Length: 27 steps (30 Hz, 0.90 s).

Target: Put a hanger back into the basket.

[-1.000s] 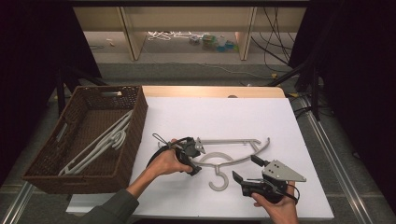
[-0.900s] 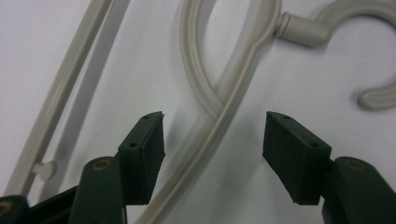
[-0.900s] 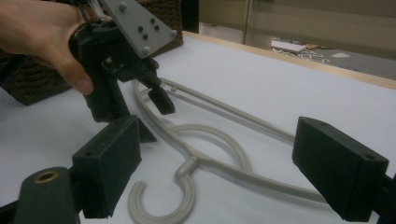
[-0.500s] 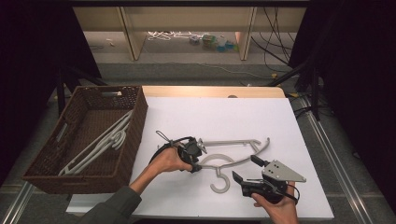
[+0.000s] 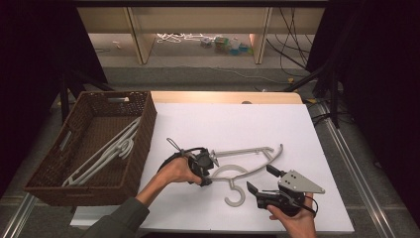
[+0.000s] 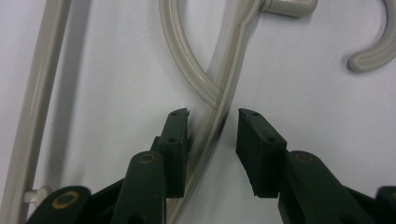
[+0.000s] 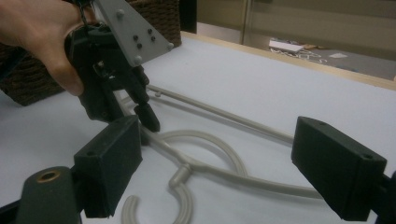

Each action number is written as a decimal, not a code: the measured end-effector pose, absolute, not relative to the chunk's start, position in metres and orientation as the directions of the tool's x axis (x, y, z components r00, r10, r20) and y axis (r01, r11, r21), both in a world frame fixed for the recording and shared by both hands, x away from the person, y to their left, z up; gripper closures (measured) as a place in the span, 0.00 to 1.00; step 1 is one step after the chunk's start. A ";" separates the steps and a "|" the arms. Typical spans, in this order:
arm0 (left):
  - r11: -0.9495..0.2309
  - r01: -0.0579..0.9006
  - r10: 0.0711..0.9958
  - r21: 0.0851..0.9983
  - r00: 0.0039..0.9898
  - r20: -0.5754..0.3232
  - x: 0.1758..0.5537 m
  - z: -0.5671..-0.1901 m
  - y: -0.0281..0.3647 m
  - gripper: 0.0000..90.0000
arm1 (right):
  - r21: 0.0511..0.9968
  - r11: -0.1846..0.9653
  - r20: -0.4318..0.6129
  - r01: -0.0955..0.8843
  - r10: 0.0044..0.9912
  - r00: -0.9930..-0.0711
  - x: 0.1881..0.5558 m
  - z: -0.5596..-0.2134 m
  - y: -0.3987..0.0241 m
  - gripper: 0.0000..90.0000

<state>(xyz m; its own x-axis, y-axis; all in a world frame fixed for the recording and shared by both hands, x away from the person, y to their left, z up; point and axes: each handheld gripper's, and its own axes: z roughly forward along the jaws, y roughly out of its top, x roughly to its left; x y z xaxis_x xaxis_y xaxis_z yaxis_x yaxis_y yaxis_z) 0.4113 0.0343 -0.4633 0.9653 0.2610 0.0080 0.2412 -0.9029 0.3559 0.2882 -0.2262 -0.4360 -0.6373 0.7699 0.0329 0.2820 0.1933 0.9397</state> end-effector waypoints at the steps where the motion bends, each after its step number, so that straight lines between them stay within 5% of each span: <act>1: -0.906 0.240 0.259 0.348 0.966 0.009 0.410 -0.463 0.033 0.75 | 0.940 0.193 0.034 0.283 0.770 -0.638 0.288 -0.436 -0.226 0.19; 8: -0.938 0.196 0.221 0.287 0.974 0.057 0.401 -0.460 0.022 0.90 | 0.936 0.208 0.021 0.284 0.773 -0.634 0.287 -0.435 -0.228 0.19; 27: -0.932 0.202 0.229 0.301 0.972 0.056 0.400 -0.461 0.023 0.91 | 0.939 0.201 0.019 0.278 0.779 -0.627 0.288 -0.435 -0.226 0.19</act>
<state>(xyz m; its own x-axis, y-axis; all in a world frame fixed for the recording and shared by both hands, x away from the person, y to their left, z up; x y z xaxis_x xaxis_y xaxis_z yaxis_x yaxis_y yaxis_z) 0.4002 0.0232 -0.4605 0.9718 0.2292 0.0561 0.2024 -0.9318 0.3014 0.2879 -0.2264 -0.4348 -0.6272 0.7786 0.0190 0.2782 0.2012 0.9392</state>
